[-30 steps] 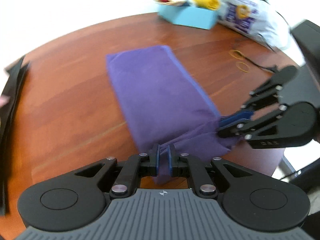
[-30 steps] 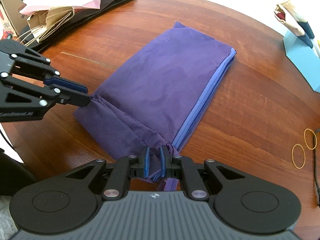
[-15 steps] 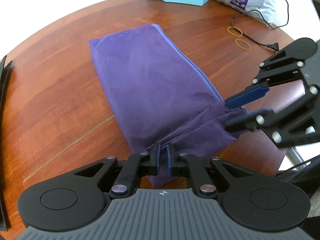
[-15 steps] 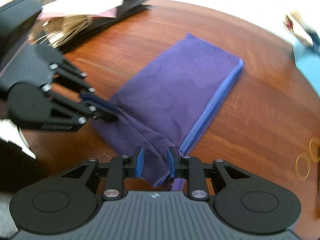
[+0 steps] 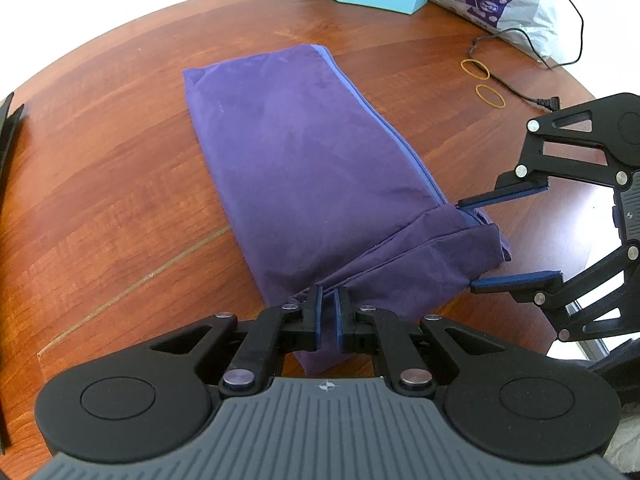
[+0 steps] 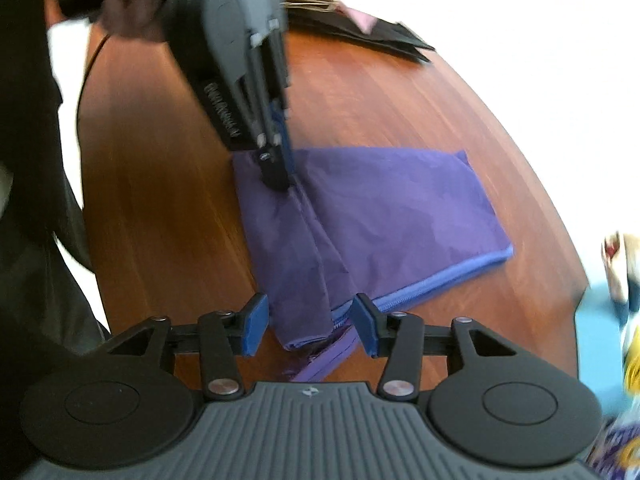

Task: Fold shopping bag
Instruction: 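Grasp the folded flap with the right tool while the left tool holds the bag end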

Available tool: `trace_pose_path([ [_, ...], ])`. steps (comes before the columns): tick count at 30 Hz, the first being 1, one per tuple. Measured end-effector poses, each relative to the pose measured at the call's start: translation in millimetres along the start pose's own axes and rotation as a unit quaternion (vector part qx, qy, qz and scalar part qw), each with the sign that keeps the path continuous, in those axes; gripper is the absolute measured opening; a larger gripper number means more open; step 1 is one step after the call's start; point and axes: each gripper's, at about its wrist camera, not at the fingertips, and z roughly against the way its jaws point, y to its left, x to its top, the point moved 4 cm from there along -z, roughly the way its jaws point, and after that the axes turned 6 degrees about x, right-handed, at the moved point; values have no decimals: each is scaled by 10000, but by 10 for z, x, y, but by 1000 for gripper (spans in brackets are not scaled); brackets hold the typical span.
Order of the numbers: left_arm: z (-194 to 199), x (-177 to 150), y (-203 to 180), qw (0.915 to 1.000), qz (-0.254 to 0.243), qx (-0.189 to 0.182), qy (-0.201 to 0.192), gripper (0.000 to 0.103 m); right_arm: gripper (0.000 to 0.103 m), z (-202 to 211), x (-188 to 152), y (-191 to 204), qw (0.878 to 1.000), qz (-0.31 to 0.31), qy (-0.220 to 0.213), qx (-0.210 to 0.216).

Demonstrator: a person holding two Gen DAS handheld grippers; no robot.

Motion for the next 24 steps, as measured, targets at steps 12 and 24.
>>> trace_pose_path([
  [12,-17,-2,106,9999,0,-168,40,8,53,21,-157,228,9798,1991,19,-213],
  [24,-25,-7,116,9997,158,-184,14,8,56,-10,-26,-28,9869,1497,226,557],
])
